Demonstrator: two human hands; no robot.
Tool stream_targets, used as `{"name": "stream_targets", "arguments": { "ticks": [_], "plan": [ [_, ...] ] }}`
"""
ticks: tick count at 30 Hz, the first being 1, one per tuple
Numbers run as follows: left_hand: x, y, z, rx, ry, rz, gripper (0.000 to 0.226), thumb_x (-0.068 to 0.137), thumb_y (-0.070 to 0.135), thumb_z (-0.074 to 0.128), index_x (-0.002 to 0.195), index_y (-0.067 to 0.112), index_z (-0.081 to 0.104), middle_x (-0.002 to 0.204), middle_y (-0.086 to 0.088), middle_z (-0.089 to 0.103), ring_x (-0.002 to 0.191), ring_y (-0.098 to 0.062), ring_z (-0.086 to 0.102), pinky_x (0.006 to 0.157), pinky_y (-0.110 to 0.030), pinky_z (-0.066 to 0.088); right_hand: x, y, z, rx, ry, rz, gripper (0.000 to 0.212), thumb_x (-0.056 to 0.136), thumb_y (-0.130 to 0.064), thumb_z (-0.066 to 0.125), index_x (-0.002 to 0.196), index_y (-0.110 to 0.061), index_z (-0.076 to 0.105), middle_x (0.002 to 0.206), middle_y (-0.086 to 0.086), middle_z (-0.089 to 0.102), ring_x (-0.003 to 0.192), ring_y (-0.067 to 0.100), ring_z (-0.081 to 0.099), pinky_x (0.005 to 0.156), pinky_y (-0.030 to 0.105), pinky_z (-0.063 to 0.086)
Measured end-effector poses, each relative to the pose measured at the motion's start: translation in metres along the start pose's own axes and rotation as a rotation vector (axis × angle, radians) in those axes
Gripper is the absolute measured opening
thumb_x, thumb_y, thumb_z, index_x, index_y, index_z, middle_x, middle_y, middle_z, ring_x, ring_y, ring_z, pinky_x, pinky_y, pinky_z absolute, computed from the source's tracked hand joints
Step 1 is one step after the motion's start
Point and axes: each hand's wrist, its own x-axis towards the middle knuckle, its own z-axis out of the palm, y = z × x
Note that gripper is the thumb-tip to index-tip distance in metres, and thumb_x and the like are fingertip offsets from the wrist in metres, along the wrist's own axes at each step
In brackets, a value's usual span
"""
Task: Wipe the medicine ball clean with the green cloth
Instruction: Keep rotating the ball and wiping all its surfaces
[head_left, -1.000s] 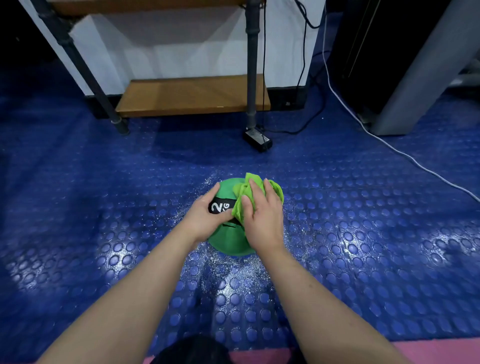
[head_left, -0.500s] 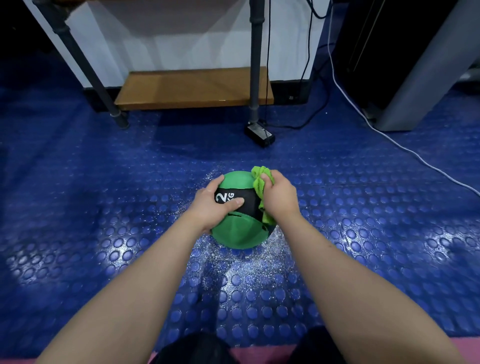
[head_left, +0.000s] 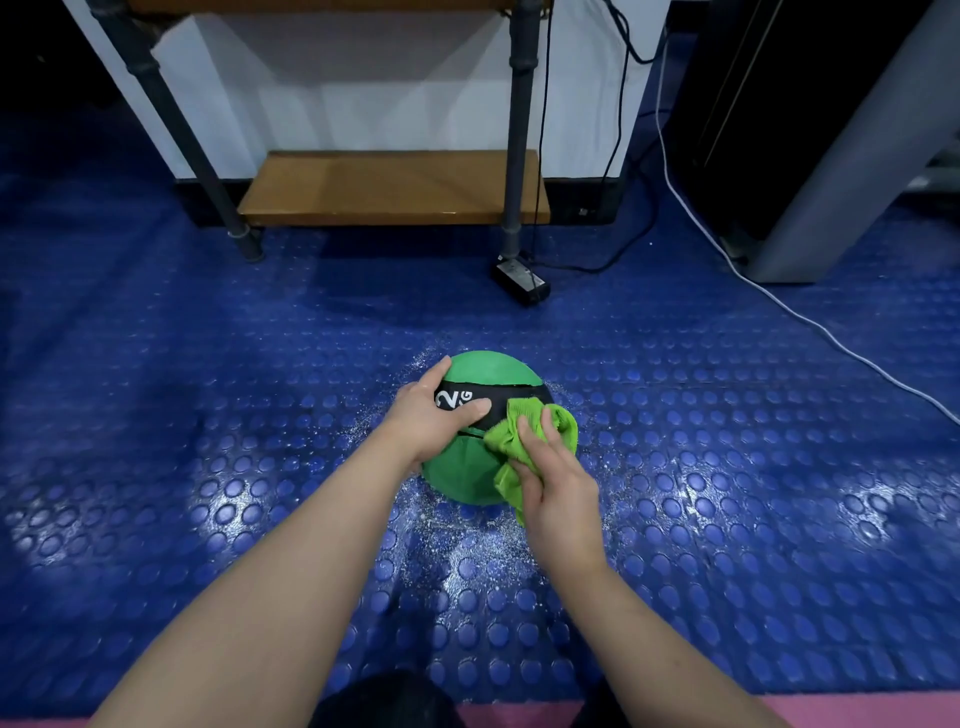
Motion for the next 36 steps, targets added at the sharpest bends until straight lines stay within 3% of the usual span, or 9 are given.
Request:
{"name": "stream_targets", "arguments": {
  "ticks": [3, 7, 12, 14, 17, 21, 27, 31, 36],
  "plan": [
    [0.003, -0.002, 0.0, -0.017, -0.014, -0.003, 0.114, 0.038, 0.073, 0.072, 0.141, 0.055, 0.028, 0.148, -0.001, 0.037, 0.125, -0.031, 0.051, 0.095, -0.056, 0.05, -0.013, 0.008, -0.001, -0.028, -0.032, -0.009, 0.051, 0.086, 0.01, 0.059, 0.131, -0.012, 0.055, 0.145, 0.008, 0.036, 0.131, 0.009, 0.035, 0.096, -0.005, 0.025],
    [0.004, -0.005, -0.004, -0.069, -0.011, -0.008, 0.091, 0.07, 0.048, 0.081, 0.145, 0.05, 0.03, 0.149, -0.001, 0.036, 0.124, -0.03, 0.051, 0.093, -0.055, 0.052, -0.024, 0.013, -0.008, -0.023, -0.073, 0.025, 0.045, 0.088, 0.001, 0.061, 0.129, -0.017, 0.058, 0.139, -0.003, 0.04, 0.13, 0.011, 0.042, 0.099, -0.002, 0.027],
    [0.003, -0.009, -0.003, 0.0, 0.011, 0.032, 0.092, 0.069, 0.053, 0.079, 0.145, 0.05, 0.029, 0.148, -0.003, 0.036, 0.124, -0.032, 0.05, 0.096, -0.056, 0.049, 0.015, -0.021, -0.007, 0.105, 0.077, 0.162, 0.04, 0.096, -0.023, 0.052, 0.136, -0.021, 0.05, 0.147, -0.006, 0.041, 0.136, -0.003, 0.029, 0.103, -0.002, 0.016],
    [0.002, -0.011, -0.001, 0.061, 0.031, 0.066, 0.084, 0.077, 0.045, 0.076, 0.147, 0.047, 0.029, 0.147, -0.005, 0.035, 0.124, -0.032, 0.049, 0.099, -0.054, 0.048, 0.036, -0.026, 0.006, 0.02, -0.015, 0.171, 0.045, 0.098, -0.031, 0.046, 0.142, -0.023, 0.041, 0.154, -0.003, 0.028, 0.142, 0.005, 0.021, 0.109, 0.008, 0.013],
    [0.001, -0.018, 0.0, 0.104, 0.044, 0.123, 0.077, 0.085, 0.028, 0.071, 0.149, 0.041, 0.03, 0.149, -0.008, 0.032, 0.124, -0.027, 0.049, 0.105, -0.048, 0.044, 0.054, -0.018, 0.029, -0.173, -0.075, 0.221, 0.051, 0.099, -0.039, 0.037, 0.147, -0.026, 0.03, 0.158, 0.006, 0.017, 0.145, 0.021, 0.014, 0.118, 0.036, 0.016],
    [-0.002, -0.017, 0.003, 0.137, 0.058, 0.127, 0.082, 0.082, 0.036, 0.075, 0.149, 0.039, 0.029, 0.151, -0.008, 0.026, 0.129, -0.026, 0.043, 0.112, -0.04, 0.036, 0.066, -0.014, 0.036, -0.078, 0.064, 0.358, 0.047, 0.1, -0.036, 0.036, 0.145, -0.021, 0.037, 0.155, 0.007, 0.027, 0.144, 0.021, 0.019, 0.117, 0.036, 0.018],
    [-0.015, -0.016, 0.011, 0.174, 0.045, 0.161, 0.088, 0.078, 0.04, 0.077, 0.149, 0.04, 0.026, 0.154, -0.007, 0.018, 0.135, -0.026, 0.037, 0.113, -0.034, 0.03, 0.064, -0.001, 0.031, 0.069, 0.316, 0.579, 0.037, 0.1, -0.035, 0.034, 0.107, -0.009, 0.06, 0.11, 0.011, 0.063, 0.104, 0.031, 0.056, 0.089, 0.041, 0.045],
    [-0.023, -0.017, 0.013, 0.166, 0.052, 0.18, 0.086, 0.078, 0.038, 0.078, 0.148, 0.04, 0.028, 0.155, -0.005, 0.016, 0.135, -0.025, 0.036, 0.112, -0.033, 0.03, 0.057, -0.006, 0.028, 0.148, 0.466, 0.663, 0.031, 0.101, -0.033, 0.036, 0.085, -0.013, 0.054, 0.088, 0.006, 0.059, 0.083, 0.028, 0.052, 0.071, 0.033, 0.036],
    [-0.025, -0.014, 0.014, 0.162, 0.057, 0.178, 0.086, 0.078, 0.04, 0.078, 0.148, 0.041, 0.028, 0.155, -0.006, 0.017, 0.135, -0.027, 0.037, 0.113, -0.035, 0.031, 0.062, 0.0, 0.022, 0.185, 0.494, 0.745, 0.036, 0.102, -0.031, 0.035, 0.095, -0.005, 0.059, 0.081, 0.005, 0.053, 0.088, 0.033, 0.054, 0.071, 0.033, 0.035]
  ]
}}
